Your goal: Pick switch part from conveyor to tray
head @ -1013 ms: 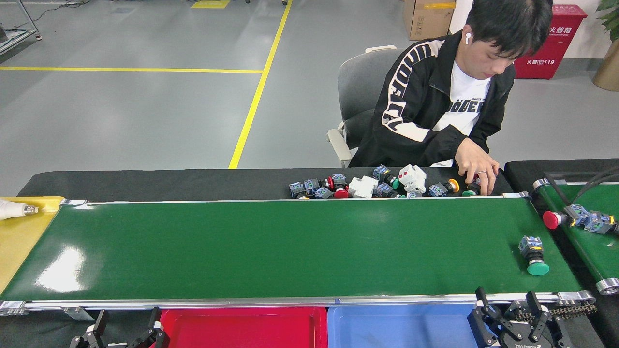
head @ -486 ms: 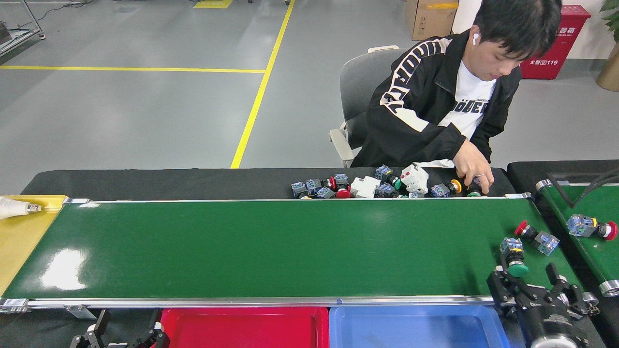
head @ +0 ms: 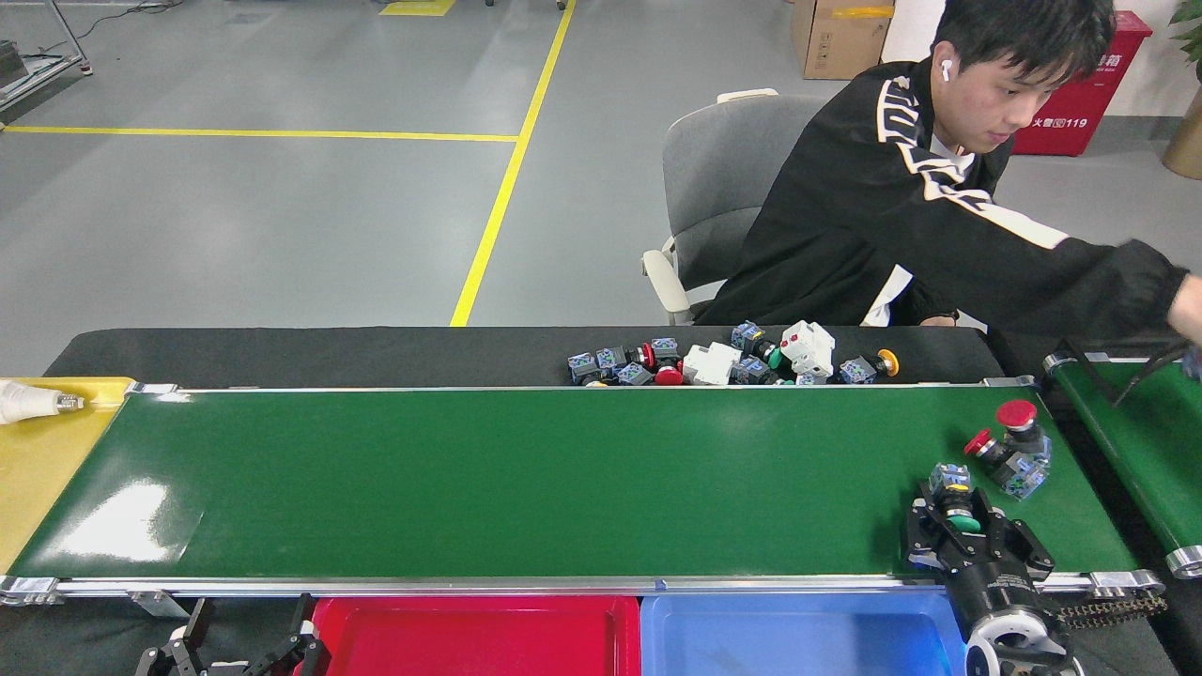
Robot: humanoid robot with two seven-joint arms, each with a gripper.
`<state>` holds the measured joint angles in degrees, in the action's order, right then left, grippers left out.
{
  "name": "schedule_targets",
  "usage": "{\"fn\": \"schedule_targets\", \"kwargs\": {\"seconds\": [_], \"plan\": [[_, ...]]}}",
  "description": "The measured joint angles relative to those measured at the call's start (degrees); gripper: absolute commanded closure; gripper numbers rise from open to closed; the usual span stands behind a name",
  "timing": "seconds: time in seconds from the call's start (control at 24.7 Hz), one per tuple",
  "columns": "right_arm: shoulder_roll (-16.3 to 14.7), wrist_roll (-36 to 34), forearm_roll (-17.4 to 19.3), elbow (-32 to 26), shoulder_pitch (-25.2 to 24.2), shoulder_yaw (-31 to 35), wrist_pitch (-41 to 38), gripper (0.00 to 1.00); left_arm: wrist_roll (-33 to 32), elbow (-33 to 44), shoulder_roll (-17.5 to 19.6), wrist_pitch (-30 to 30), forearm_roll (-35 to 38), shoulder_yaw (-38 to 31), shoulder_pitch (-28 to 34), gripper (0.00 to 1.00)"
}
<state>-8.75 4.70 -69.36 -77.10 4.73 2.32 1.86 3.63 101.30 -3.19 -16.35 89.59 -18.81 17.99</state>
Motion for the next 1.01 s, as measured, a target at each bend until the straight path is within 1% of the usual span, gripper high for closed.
{"fn": "schedule_targets", "kwargs": {"seconds": [0.04, 0.2, 0.28, 0.32, 0.41, 0.49, 0.61, 0.65, 0.69, 0.77, 0.81, 0.85, 0.93, 1.01], "plan": [[0.0, 0.1, 0.2, -0.8, 0.0, 0.0, -0.6, 0.95, 0.1, 0.0, 0.0, 0.0, 0.0, 0.0, 0.0, 0.00], [0.0, 0.2, 0.9, -6.6, -0.3, -0.5, -3.4, 0.94, 0.4, 0.0, 0.0, -0.1, 0.0, -0.1, 0.2, 0.00], [1.1, 0.3, 0.9, -9.3, -0.9, -3.0, -4.6, 0.91, 0.5, 0.0, 0.0, -0.2, -0.2, 0.0, 0.4, 0.00], [1.6, 0.3, 0.9, -10.5, -1.0, -5.1, -5.1, 0.88, 0.5, 0.0, 0.0, -0.2, -0.6, 0.0, 0.4, 0.00], [2.1, 0.3, 0.9, -14.0, -1.0, -11.4, -6.7, 0.81, 0.4, 0.0, 0.0, -0.8, -3.3, 0.0, 0.4, 0.00], [2.7, 0.4, 0.9, -16.6, -1.3, -18.5, -8.9, 0.79, -0.4, 0.0, 0.0, -1.7, -5.6, 0.0, 0.5, 0.00], [5.8, 0.5, 0.6, -17.3, -2.7, -28.9, -10.6, 0.75, -0.6, 0.0, 0.0, -2.4, -6.1, 0.1, 0.5, 0.00], [6.1, 0.5, 0.5, -17.3, -3.4, -31.9, -10.8, 0.69, -0.6, 0.0, 0.0, -2.5, -6.1, 0.2, 0.5, 0.00], [6.1, 0.5, 0.5, -17.4, -4.2, -34.7, -10.9, 0.57, -0.6, 0.0, 0.0, -2.5, -5.8, 0.6, 0.7, 0.00], [6.1, 0.5, 0.4, -17.1, -5.3, -38.8, -10.9, 0.42, -0.7, 0.0, 0.0, -2.7, -5.4, 1.7, 0.9, 0.00], [6.3, 0.5, 0.4, -16.5, -5.4, -40.5, -10.9, 0.25, -0.7, 0.0, 0.0, -2.7, -5.3, 2.3, 0.9, 0.00], [6.7, 0.5, 0.4, -15.8, -5.4, -41.7, -11.1, 0.00, -0.7, 0.0, 0.0, -2.7, -5.3, 2.7, 0.9, 0.00], [7.8, 0.5, 0.4, -15.1, -5.6, -43.0, -11.3, 0.01, -0.7, 0.0, 0.0, -2.5, -5.3, 3.3, 1.1, 0.00], [8.0, 0.5, 0.4, -15.1, -5.6, -43.1, -11.1, 0.01, -0.7, 0.0, 0.0, -2.3, -5.3, 3.4, 1.1, 0.00]]}}
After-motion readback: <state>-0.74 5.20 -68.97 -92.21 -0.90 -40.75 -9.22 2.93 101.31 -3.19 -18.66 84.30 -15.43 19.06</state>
